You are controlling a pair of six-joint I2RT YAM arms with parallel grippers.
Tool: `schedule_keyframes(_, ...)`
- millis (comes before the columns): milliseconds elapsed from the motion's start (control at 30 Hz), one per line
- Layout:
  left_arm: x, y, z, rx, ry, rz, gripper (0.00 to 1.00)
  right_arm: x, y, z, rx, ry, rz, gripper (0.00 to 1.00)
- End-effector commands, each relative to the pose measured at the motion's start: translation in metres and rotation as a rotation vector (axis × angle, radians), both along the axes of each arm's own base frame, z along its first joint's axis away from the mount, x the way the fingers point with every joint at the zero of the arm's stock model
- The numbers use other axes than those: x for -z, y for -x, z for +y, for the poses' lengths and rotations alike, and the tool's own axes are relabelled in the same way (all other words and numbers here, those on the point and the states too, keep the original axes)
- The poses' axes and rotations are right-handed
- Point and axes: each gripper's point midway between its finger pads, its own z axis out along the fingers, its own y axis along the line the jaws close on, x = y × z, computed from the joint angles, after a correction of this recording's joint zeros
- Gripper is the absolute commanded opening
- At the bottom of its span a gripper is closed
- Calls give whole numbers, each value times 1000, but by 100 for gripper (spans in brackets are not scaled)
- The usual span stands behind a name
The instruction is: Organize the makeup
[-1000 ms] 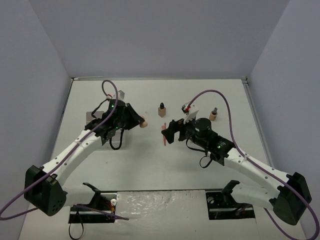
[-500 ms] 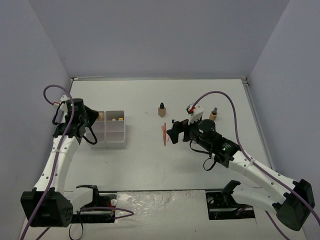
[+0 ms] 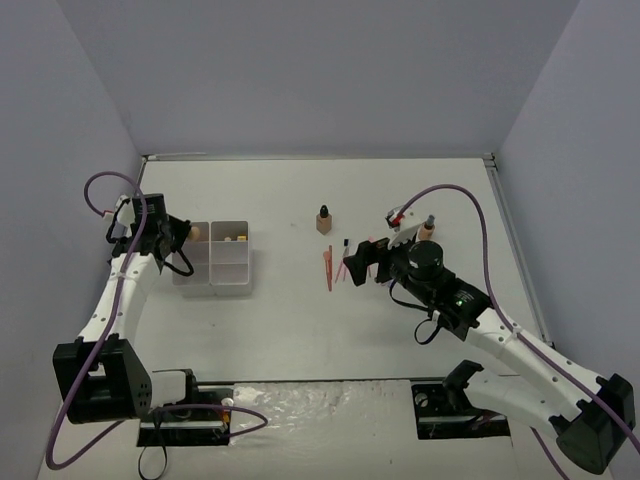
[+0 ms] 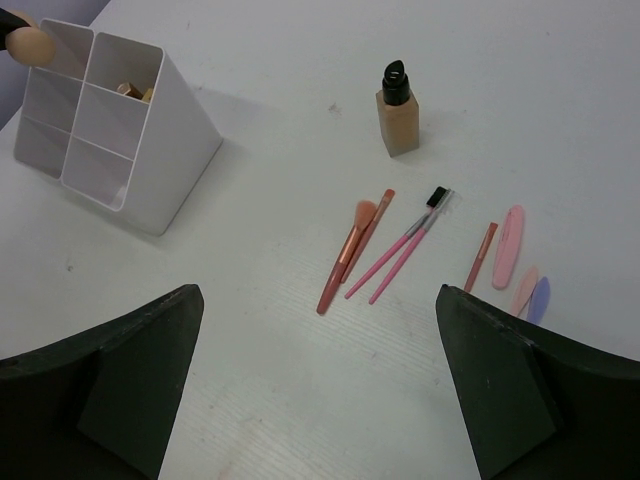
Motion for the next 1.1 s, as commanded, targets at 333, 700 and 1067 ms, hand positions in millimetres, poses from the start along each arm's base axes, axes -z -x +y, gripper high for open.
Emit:
schedule_keyframes(333, -20, -28, 4, -42, 47, -92, 33, -14, -5, -15, 56, -17, -57, 100)
schedule_keyframes(700, -20, -25, 4, -43, 63, -88, 42, -13, -4, -15, 53, -16, -55, 100)
schedule_keyframes(1067, -63, -9, 3, 105, -102, -132, 70, 8, -18, -41, 227, 38, 25, 98)
